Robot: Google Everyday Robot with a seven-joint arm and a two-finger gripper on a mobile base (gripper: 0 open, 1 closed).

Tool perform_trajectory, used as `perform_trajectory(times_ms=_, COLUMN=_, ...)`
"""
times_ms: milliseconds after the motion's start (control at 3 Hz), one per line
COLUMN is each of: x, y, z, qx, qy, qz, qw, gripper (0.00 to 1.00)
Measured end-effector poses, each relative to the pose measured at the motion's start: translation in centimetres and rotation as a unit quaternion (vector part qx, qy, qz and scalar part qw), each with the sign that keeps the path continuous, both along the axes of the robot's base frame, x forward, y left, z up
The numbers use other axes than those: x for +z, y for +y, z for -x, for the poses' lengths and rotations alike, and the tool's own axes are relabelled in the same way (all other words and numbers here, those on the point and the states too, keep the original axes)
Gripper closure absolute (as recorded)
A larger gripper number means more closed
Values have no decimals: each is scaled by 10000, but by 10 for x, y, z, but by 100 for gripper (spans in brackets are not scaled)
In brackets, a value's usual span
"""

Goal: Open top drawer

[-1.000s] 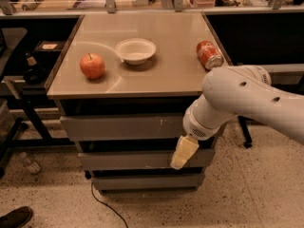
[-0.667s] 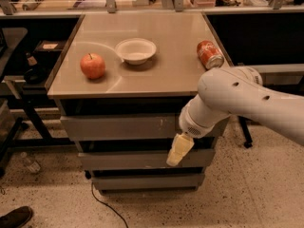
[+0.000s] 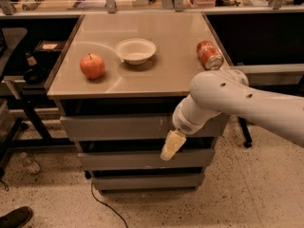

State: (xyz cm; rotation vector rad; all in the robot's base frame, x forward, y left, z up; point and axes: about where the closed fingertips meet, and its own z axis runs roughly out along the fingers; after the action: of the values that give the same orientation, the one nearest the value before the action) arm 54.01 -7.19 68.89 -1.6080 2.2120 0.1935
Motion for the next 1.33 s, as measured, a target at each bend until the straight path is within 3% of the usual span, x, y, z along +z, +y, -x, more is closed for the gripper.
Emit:
perform_trajectory(times_ms=1000, x=-29, y=23, z=-21, qx=234, qy=-68, qz=-96, qw=9997, gripper=0)
perform_trajectory(times_ms=1333, x=-44, y=37, z=-7, qx=455, qy=102, qz=-111, qw=9989, gripper=0)
